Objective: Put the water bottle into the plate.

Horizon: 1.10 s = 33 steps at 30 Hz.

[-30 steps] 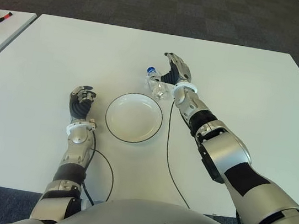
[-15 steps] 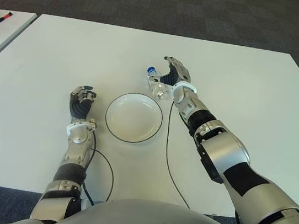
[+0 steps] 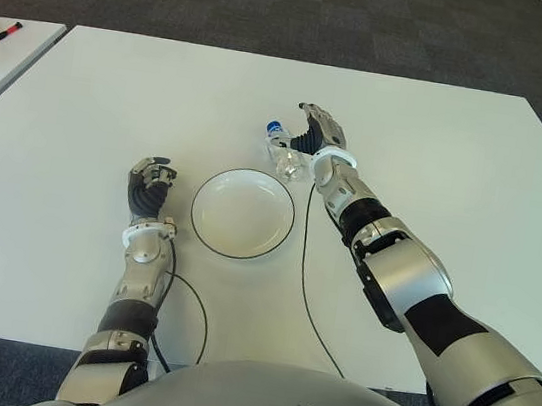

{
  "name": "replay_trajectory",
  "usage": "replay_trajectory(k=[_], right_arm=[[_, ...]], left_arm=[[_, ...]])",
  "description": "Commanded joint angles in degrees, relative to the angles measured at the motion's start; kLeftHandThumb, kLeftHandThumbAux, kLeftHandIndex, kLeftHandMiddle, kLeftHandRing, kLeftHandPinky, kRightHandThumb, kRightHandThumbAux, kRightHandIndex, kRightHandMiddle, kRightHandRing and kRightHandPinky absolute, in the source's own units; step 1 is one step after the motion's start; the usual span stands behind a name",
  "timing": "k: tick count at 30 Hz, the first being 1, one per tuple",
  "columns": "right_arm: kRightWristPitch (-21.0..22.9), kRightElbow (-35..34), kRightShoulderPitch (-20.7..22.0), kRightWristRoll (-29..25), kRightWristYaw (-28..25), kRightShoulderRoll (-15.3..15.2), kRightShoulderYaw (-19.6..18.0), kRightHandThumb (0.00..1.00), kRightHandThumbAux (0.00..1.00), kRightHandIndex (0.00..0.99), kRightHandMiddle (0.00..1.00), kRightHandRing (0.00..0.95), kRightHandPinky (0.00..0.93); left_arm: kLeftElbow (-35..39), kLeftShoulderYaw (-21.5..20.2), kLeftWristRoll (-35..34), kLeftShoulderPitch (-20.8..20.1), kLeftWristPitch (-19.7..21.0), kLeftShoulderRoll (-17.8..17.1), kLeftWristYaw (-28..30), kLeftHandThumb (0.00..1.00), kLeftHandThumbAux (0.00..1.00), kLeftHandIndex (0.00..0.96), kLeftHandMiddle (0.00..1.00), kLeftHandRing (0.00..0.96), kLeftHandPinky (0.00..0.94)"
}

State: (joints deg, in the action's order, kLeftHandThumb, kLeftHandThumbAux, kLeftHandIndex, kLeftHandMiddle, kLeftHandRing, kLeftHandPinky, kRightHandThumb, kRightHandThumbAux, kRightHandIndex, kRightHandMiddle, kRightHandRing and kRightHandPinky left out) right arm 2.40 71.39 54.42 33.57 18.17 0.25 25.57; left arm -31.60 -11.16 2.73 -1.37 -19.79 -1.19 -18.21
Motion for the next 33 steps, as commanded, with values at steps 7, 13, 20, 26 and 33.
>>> replay_trajectory(k=[7, 13, 20, 26, 33], right_arm=[[0.25, -0.59, -0.23, 0.08, -0.62, 0.29, 0.48, 0.054, 0.513, 0.000, 0.000, 0.000, 0.084], [0.58, -0.80, -0.76, 0.60, 0.11, 0.44, 1.09, 0.055, 0.518, 0.000, 0.000, 0.000, 0.113], [2.40, -0.81, -1.17, 1.16, -0.02, 1.04, 2.04, 0.055, 0.531, 0.000, 0.000, 0.027, 0.151], [4.13, -0.88, -1.46, 0.96, -0.23, 1.63, 2.72, 0.051, 0.527, 0.000, 0.000, 0.078, 0.205], [5.20, -1.47, -2.27, 0.09, 0.69, 2.29, 2.18, 0.066, 0.527, 0.000, 0.010, 0.128, 0.244]], left_arm=[[-0.80, 0.97, -0.41, 2.79, 5.00, 1.35, 0.24, 0.683, 0.722, 0.421, 0.543, 0.506, 0.469], [0.07, 1.00, -0.64, 3.00, 5.85, 1.53, 0.25, 0.683, 0.722, 0.420, 0.539, 0.501, 0.472], [0.66, 1.02, -0.89, 3.19, 5.94, 1.79, 0.54, 0.684, 0.722, 0.421, 0.544, 0.506, 0.479], [1.42, 1.25, -0.71, 3.49, 6.20, 1.93, 0.68, 0.686, 0.721, 0.422, 0.553, 0.516, 0.494], [1.69, 1.50, -0.60, 3.68, 6.74, 2.04, 0.89, 0.687, 0.721, 0.423, 0.561, 0.532, 0.504]])
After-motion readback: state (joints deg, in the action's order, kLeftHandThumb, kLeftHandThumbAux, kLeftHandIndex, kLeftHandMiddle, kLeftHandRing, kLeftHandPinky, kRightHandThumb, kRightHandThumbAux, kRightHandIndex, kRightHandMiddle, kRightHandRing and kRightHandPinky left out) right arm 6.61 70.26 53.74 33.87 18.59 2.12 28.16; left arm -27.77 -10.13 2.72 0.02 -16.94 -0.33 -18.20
